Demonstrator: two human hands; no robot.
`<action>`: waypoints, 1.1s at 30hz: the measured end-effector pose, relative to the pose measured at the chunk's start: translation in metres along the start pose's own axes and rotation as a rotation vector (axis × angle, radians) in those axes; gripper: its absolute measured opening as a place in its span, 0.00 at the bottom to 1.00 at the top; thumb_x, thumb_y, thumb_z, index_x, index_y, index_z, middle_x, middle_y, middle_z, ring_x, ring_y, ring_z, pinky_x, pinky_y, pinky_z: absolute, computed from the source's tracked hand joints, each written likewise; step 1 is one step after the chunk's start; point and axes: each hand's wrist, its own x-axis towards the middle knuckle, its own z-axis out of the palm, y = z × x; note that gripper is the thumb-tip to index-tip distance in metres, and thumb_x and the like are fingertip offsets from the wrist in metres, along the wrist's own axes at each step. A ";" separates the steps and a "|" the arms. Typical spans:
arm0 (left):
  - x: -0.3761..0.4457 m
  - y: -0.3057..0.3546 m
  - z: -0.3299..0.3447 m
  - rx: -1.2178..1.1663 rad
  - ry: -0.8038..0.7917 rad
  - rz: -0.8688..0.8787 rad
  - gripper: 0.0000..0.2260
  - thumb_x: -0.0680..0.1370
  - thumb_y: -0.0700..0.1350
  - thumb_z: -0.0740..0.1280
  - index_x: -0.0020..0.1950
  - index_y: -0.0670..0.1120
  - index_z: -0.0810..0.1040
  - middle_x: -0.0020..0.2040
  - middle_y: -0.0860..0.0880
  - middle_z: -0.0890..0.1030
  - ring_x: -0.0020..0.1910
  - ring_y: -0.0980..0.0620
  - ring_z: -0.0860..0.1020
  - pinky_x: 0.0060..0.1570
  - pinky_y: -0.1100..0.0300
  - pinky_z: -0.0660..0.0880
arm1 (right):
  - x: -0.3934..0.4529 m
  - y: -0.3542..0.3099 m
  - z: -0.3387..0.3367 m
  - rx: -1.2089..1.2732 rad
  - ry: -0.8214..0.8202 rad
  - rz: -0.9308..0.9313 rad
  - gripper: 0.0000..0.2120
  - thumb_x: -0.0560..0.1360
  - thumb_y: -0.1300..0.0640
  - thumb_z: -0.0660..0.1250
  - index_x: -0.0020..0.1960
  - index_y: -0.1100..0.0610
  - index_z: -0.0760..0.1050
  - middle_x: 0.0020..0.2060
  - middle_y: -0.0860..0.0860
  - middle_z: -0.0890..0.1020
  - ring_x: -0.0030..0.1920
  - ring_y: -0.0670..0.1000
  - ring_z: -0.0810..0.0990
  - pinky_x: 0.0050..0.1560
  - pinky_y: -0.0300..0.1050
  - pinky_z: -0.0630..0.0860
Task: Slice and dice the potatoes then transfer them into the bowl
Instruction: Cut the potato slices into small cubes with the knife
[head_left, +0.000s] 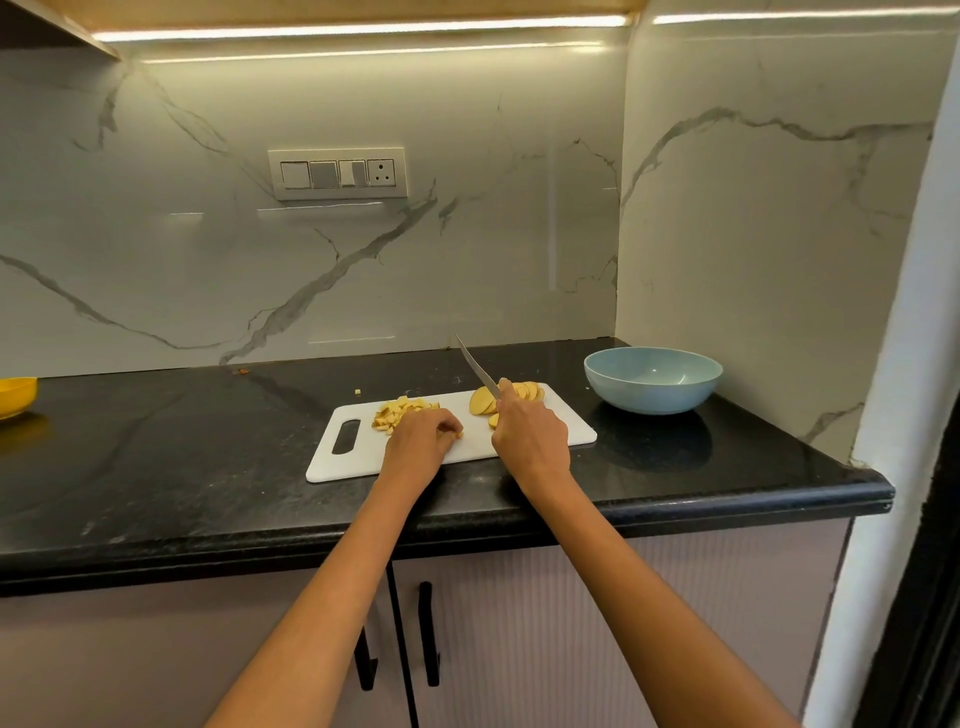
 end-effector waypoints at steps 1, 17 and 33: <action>0.000 0.000 0.000 -0.007 0.000 0.002 0.07 0.77 0.39 0.65 0.51 0.44 0.81 0.51 0.47 0.81 0.52 0.50 0.76 0.53 0.56 0.74 | 0.001 0.000 0.000 -0.005 0.000 -0.001 0.24 0.80 0.61 0.57 0.75 0.55 0.57 0.50 0.55 0.81 0.44 0.51 0.80 0.42 0.41 0.75; 0.020 -0.026 -0.014 0.283 -0.107 0.217 0.06 0.77 0.50 0.63 0.47 0.49 0.74 0.46 0.52 0.78 0.48 0.52 0.72 0.50 0.55 0.71 | 0.024 0.008 0.002 -0.037 0.023 -0.016 0.25 0.81 0.59 0.56 0.76 0.55 0.53 0.44 0.54 0.82 0.40 0.49 0.80 0.42 0.40 0.76; 0.057 -0.045 -0.011 0.527 -0.011 0.264 0.09 0.79 0.49 0.60 0.55 0.52 0.77 0.60 0.55 0.75 0.63 0.53 0.67 0.49 0.60 0.56 | 0.078 0.023 0.015 -0.106 0.089 -0.017 0.23 0.83 0.58 0.50 0.77 0.55 0.51 0.35 0.52 0.77 0.31 0.48 0.72 0.33 0.39 0.68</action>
